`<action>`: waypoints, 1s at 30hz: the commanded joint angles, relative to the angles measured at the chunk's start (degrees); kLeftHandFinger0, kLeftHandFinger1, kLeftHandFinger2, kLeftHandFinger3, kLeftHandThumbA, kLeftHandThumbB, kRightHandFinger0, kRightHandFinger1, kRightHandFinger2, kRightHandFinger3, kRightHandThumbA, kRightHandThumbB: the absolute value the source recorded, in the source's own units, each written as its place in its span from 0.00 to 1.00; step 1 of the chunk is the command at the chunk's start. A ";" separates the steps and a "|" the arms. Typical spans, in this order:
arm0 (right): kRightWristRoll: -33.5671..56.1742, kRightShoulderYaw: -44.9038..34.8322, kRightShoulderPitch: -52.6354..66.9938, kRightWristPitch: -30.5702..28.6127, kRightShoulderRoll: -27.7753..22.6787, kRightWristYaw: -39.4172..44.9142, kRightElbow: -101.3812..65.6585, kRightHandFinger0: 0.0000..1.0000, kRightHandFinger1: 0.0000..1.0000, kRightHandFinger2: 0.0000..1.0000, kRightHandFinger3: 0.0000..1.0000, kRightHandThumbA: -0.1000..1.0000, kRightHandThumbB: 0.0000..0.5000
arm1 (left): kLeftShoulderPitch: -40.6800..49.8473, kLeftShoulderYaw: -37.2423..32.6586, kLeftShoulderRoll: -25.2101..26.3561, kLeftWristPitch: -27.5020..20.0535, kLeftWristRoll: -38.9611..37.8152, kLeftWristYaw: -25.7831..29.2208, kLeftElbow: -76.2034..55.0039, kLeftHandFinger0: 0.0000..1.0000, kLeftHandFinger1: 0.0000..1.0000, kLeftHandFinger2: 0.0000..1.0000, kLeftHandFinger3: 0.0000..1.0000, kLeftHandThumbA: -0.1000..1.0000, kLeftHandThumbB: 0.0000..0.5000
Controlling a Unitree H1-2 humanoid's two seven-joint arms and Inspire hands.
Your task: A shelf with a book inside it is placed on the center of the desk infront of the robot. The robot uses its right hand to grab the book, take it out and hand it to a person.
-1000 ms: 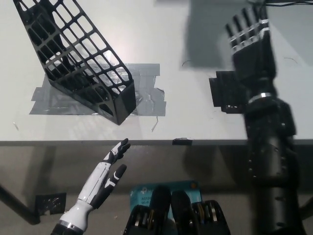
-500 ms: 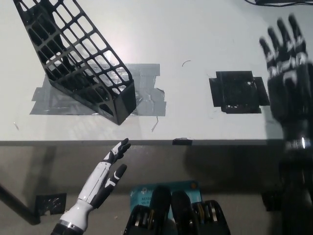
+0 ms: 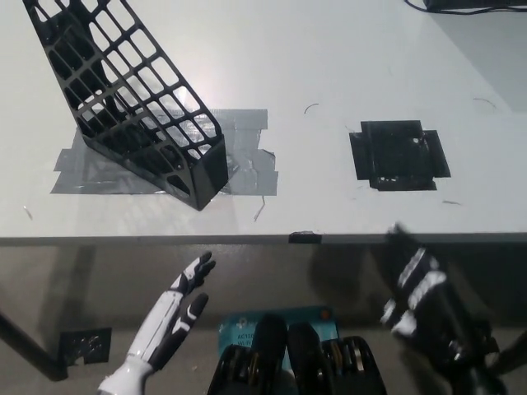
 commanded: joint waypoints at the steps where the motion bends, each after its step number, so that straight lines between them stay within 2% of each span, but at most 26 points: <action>1: -7.52 2.30 -1.26 -6.49 -1.33 2.65 3.14 1.00 1.00 1.00 1.00 0.94 0.82 | 1.04 0.48 -0.33 -3.14 -1.27 1.23 -0.64 1.00 1.00 1.00 1.00 1.00 0.72; 8: -9.23 2.44 -1.20 -6.15 -1.83 2.77 4.25 1.00 1.00 1.00 1.00 0.97 0.85 | 1.86 1.00 -0.39 -2.87 -1.18 1.49 -0.87 1.00 1.00 1.00 1.00 1.00 0.74; 18: -10.23 1.96 -2.16 -4.24 -2.10 3.78 3.72 1.00 1.00 1.00 1.00 0.95 0.83 | 0.99 1.82 -0.29 -2.66 -1.46 1.39 -1.11 1.00 1.00 1.00 1.00 1.00 0.76; 30: -11.29 1.50 -3.32 -3.63 -2.15 4.47 3.94 1.00 1.00 1.00 1.00 0.95 0.81 | 0.32 2.29 -0.44 -1.98 -1.13 1.52 -1.50 1.00 1.00 1.00 1.00 1.00 0.72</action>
